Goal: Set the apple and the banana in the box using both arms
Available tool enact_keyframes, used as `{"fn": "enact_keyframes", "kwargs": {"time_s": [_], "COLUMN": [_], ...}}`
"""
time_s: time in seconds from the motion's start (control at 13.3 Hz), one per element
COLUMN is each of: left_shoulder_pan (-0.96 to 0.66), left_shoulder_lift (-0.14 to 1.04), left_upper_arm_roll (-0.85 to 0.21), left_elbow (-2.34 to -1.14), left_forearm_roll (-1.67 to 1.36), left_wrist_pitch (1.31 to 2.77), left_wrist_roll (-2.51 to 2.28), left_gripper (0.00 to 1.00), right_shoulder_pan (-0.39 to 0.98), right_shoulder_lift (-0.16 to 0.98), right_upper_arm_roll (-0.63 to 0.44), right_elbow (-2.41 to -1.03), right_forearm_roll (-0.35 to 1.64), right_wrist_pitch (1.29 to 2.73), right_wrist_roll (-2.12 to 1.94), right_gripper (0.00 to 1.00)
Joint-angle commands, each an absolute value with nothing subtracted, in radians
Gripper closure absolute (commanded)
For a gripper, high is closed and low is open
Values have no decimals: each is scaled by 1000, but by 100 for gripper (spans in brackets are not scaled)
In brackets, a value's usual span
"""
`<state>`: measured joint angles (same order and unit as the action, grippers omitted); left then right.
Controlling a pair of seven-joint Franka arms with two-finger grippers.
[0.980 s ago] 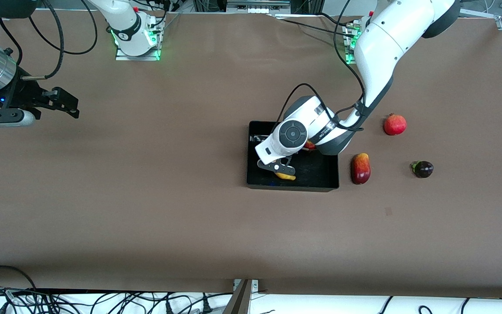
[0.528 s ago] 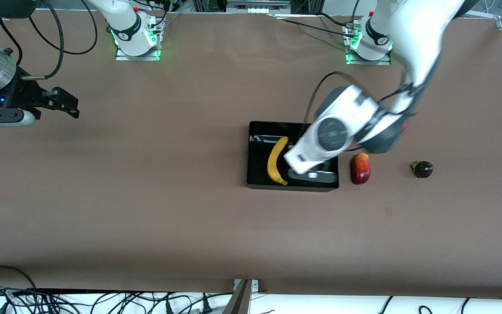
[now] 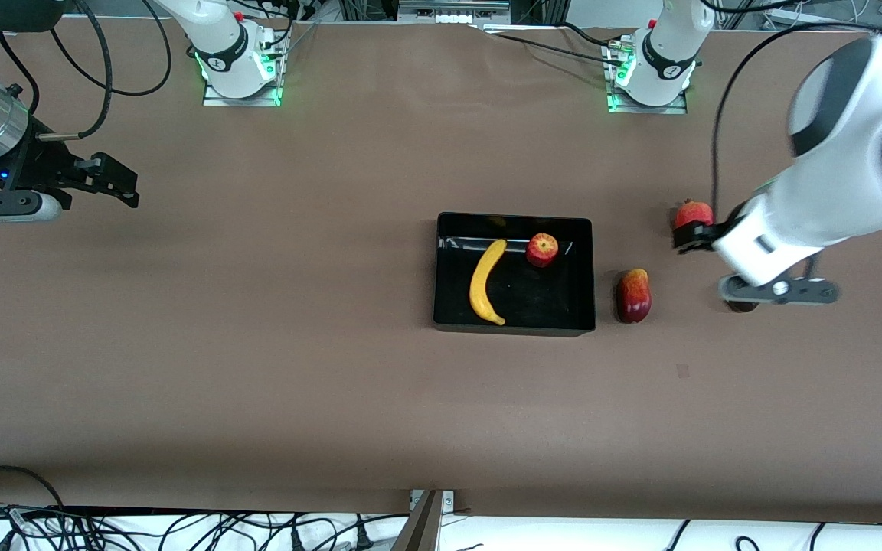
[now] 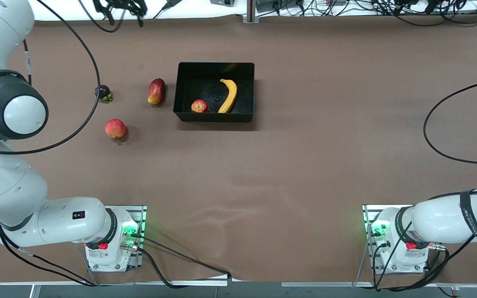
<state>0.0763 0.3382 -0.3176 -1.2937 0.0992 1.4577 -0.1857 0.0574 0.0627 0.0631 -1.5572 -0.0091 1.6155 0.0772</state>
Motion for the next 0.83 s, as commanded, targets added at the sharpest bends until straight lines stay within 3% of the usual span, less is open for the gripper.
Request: {"fn": "enact_keyframes", "kwargs": {"time_s": [0.0, 0.15, 0.23, 0.75], "left_shoulder_pan": [-8, -14, -18, -48], "left_shoulder_lift": [148, -19, -55, -55], "left_upper_arm_roll": [-67, -12, -12, -15], "left_elbow": [-1481, -1700, -1725, -1720], "left_forearm_roll": [-44, -98, -83, 18], "left_wrist_pitch": [1587, 1717, 1724, 1647], "left_wrist_roll": [-120, -115, -118, -121], "left_gripper": [0, 0, 0, 0], "right_shoulder_pan": [60, 60, 60, 60], "right_shoulder_lift": [63, 63, 63, 63], "right_upper_arm_roll": [66, 64, 64, 64], "right_elbow": [-1548, -1548, -1548, -1548], "right_forearm_roll": [-26, -26, -26, -26], "right_wrist_pitch": [1618, 1620, 1620, 1620], "right_wrist_roll": [81, 81, 81, 81], "right_gripper": [0, 0, 0, 0]}}
